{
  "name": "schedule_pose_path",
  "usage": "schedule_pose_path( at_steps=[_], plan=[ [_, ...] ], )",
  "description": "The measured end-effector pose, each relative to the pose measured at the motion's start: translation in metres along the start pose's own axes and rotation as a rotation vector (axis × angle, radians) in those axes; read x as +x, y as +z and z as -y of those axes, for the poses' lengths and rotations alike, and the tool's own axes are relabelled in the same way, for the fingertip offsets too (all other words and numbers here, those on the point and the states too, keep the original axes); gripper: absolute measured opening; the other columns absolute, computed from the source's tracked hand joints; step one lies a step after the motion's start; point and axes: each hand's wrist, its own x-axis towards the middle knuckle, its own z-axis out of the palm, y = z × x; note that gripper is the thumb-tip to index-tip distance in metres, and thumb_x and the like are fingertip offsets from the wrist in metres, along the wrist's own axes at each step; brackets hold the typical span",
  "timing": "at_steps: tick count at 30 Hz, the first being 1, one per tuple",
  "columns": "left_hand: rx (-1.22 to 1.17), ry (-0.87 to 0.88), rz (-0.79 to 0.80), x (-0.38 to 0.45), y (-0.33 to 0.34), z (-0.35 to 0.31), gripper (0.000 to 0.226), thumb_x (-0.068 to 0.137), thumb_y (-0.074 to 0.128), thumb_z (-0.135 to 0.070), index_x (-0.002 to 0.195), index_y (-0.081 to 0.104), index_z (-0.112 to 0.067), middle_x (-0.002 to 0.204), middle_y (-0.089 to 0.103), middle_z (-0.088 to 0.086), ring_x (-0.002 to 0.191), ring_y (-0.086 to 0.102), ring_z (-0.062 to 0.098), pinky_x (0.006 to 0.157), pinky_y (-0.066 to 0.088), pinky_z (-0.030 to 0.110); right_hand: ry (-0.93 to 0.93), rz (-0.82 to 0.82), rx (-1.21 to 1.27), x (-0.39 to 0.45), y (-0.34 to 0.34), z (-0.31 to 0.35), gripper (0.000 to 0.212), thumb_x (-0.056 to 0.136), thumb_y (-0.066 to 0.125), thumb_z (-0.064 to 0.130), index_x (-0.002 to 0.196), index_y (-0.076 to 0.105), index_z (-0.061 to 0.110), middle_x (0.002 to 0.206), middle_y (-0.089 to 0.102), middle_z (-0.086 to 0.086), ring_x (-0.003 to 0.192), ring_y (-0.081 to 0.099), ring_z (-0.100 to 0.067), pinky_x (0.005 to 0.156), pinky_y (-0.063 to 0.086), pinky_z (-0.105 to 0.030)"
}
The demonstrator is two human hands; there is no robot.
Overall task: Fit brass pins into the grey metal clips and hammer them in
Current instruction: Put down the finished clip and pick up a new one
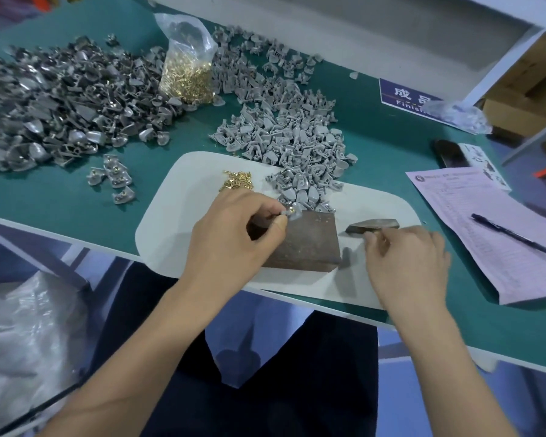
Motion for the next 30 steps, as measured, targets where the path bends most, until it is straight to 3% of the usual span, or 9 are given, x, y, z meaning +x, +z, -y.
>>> schedule_pose_path(
  at_steps=[2, 4, 7, 10, 13, 16, 20, 24, 30],
  plan=[
    [0.018, 0.007, -0.067, -0.002, -0.004, 0.006, 0.005, 0.088, 0.062, -0.041, 0.090, 0.064, -0.038, 0.092, 0.062, -0.020, 0.096, 0.054, 0.006, 0.069, 0.042, 0.023, -0.042, -0.032, 0.141, 0.009, -0.005, 0.018, 0.030, 0.100, 0.056, 0.039, 0.106, 0.076, 0.019, 0.109, 0.068, -0.014, 0.112, 0.052, -0.037, 0.097, 0.040, -0.044],
    [0.033, -0.017, -0.114, -0.002, -0.014, 0.016, 0.006, 0.088, 0.063, -0.041, 0.091, 0.065, -0.037, 0.092, 0.062, -0.020, 0.094, 0.053, 0.006, 0.071, 0.041, 0.020, -0.175, -0.069, 0.467, 0.010, -0.009, 0.049, 0.024, 0.098, 0.062, 0.037, 0.106, 0.077, 0.020, 0.104, 0.072, -0.002, 0.103, 0.059, -0.020, 0.096, 0.046, -0.037],
    [0.154, -0.091, -0.157, -0.006, -0.035, 0.038, 0.004, 0.089, 0.065, -0.041, 0.091, 0.066, -0.039, 0.090, 0.062, -0.021, 0.090, 0.050, 0.002, 0.071, 0.038, 0.020, -0.440, 0.150, 0.784, 0.003, -0.010, 0.108, 0.016, 0.093, 0.074, 0.031, 0.107, 0.077, 0.026, 0.089, 0.072, 0.013, 0.077, 0.060, 0.000, 0.072, 0.046, -0.014],
    [0.254, -0.152, -0.206, -0.011, -0.061, 0.059, 0.006, 0.089, 0.068, -0.042, 0.089, 0.068, -0.036, 0.088, 0.061, -0.018, 0.091, 0.049, 0.007, 0.069, 0.039, 0.027, -0.681, 0.332, 0.712, 0.001, -0.001, 0.158, 0.023, 0.092, 0.074, 0.024, 0.115, 0.076, 0.025, 0.087, 0.070, 0.013, 0.076, 0.056, 0.003, 0.073, 0.041, -0.012],
    [0.316, -0.194, -0.240, -0.017, -0.085, 0.074, 0.005, 0.087, 0.071, -0.038, 0.089, 0.069, -0.033, 0.087, 0.062, -0.016, 0.093, 0.048, 0.010, 0.069, 0.040, 0.029, -0.778, 0.391, 0.575, 0.000, 0.012, 0.195, 0.023, 0.091, 0.073, 0.024, 0.113, 0.076, 0.029, 0.089, 0.071, 0.013, 0.086, 0.056, -0.010, 0.088, 0.049, -0.035],
    [0.384, -0.224, -0.292, -0.026, -0.100, 0.085, 0.005, 0.086, 0.074, -0.032, 0.088, 0.071, -0.029, 0.087, 0.064, -0.013, 0.090, 0.052, 0.016, 0.066, 0.039, 0.030, -0.832, 0.427, 0.532, -0.006, 0.022, 0.224, 0.018, 0.091, 0.072, 0.024, 0.108, 0.077, 0.030, 0.090, 0.072, 0.012, 0.092, 0.063, -0.014, 0.087, 0.051, -0.039],
    [0.402, -0.254, -0.314, -0.031, -0.111, 0.099, 0.007, 0.084, 0.078, -0.028, 0.088, 0.074, -0.024, 0.083, 0.065, -0.010, 0.084, 0.051, 0.020, 0.067, 0.044, 0.036, -0.854, 0.405, 0.519, -0.011, 0.036, 0.251, 0.011, 0.092, 0.069, 0.024, 0.099, 0.076, 0.029, 0.090, 0.072, 0.011, 0.089, 0.064, -0.013, 0.081, 0.053, -0.036],
    [0.421, -0.276, -0.287, -0.030, -0.117, 0.103, 0.011, 0.085, 0.074, -0.032, 0.091, 0.074, -0.023, 0.083, 0.065, -0.009, 0.084, 0.052, 0.022, 0.072, 0.045, 0.039, -0.847, 0.365, 0.538, -0.011, 0.042, 0.263, 0.006, 0.092, 0.071, 0.029, 0.096, 0.074, 0.033, 0.078, 0.062, 0.016, 0.079, 0.058, -0.008, 0.068, 0.045, -0.028],
    [0.454, -0.199, -0.400, -0.026, -0.112, 0.091, 0.008, 0.089, 0.072, -0.028, 0.094, 0.069, -0.023, 0.087, 0.063, -0.010, 0.085, 0.054, 0.022, 0.073, 0.045, 0.038, -0.959, 0.275, 0.591, -0.001, 0.031, 0.251, 0.011, 0.095, 0.065, 0.032, 0.093, 0.075, 0.029, 0.084, 0.070, 0.013, 0.080, 0.059, -0.007, 0.073, 0.050, -0.033]
  ],
)
